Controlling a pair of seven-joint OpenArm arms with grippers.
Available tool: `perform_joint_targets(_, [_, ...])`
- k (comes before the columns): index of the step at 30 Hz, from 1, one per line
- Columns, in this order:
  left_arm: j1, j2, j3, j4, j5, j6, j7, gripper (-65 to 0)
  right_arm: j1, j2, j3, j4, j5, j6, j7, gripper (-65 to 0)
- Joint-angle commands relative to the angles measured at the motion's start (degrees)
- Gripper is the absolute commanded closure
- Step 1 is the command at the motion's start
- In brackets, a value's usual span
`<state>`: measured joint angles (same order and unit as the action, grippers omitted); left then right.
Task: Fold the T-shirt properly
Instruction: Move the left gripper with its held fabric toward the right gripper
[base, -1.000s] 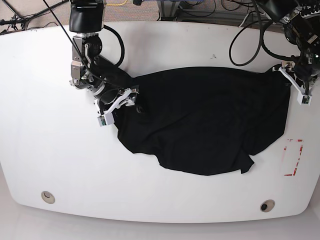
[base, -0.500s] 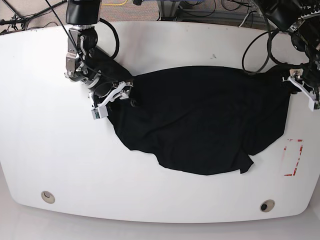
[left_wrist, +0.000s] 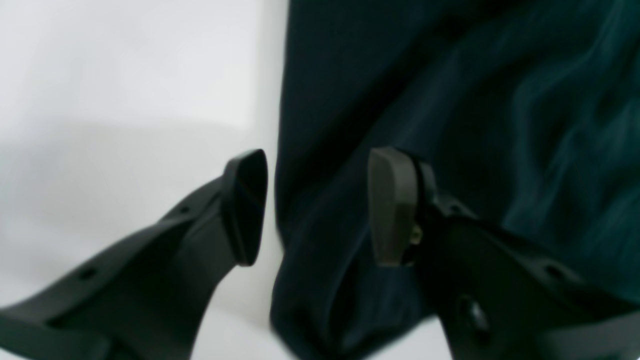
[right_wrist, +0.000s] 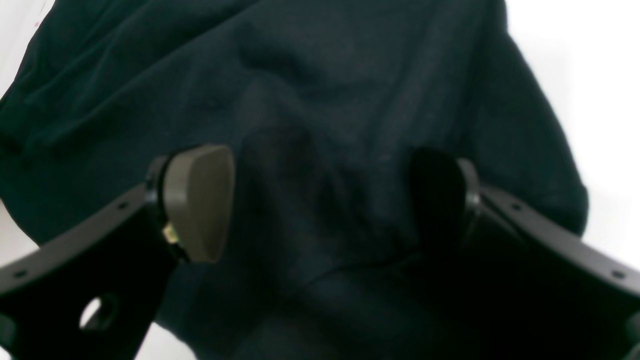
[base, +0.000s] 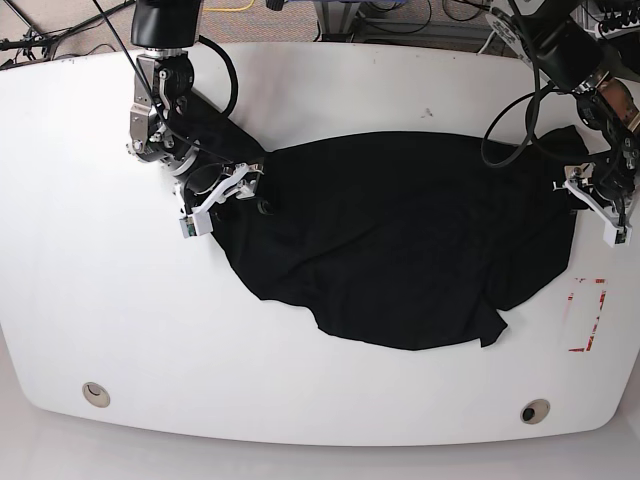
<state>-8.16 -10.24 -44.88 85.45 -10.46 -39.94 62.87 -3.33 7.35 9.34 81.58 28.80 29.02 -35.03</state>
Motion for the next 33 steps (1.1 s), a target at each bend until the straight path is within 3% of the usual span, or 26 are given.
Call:
perform_joint_targets(1, [-0.46,-0.72,-0.08,0.79,-0.62,-0.06,-1.61,-32.9,0.08,0.53,-0.19,0.03,-0.73,-0.56,-1.8,-53.4])
perform_joint_targets(7, [0.08,-0.16,0.14,1.03,-0.64,-0.06,-2.24,-34.0,0.04,0.55,-0.32,0.07,-0.63,-0.54,-1.72,-52.2])
perform_joint_targets(9, [0.4,0.16,-0.04,-0.37,-0.62,-0.06,-1.38,-32.6,0.14,0.42,-0.57,0.22,-0.38,-0.01,-1.94,-46.8])
perform_joint_targets(17, [1.11,0.44,-0.05,-1.86,-0.44,-0.06,-0.27,-32.2,0.33,0.39,-0.98,0.2,-0.17,0.08,-2.25,-18.0])
perform_joint_targets(19, [1.66,0.3,0.19,-1.31,-0.2,-0.06,-0.29,-31.5,0.17,0.32,-0.78,0.51,0.18,0.28,-1.61,-4.2])
perform_joint_targets(27, [3.02,1.32,2.22,-0.18,2.46,-0.06,-0.27,-31.6,0.39,0.34,-0.9,0.62,0.1,0.49,-1.34,-1.0])
perform_joint_targets(33, [6.74,2.87,8.94,4.14,7.09,-0.06,-1.39,-32.0,0.51,0.4,-0.8,1.15,-0.1,0.65,-1.67,-1.4])
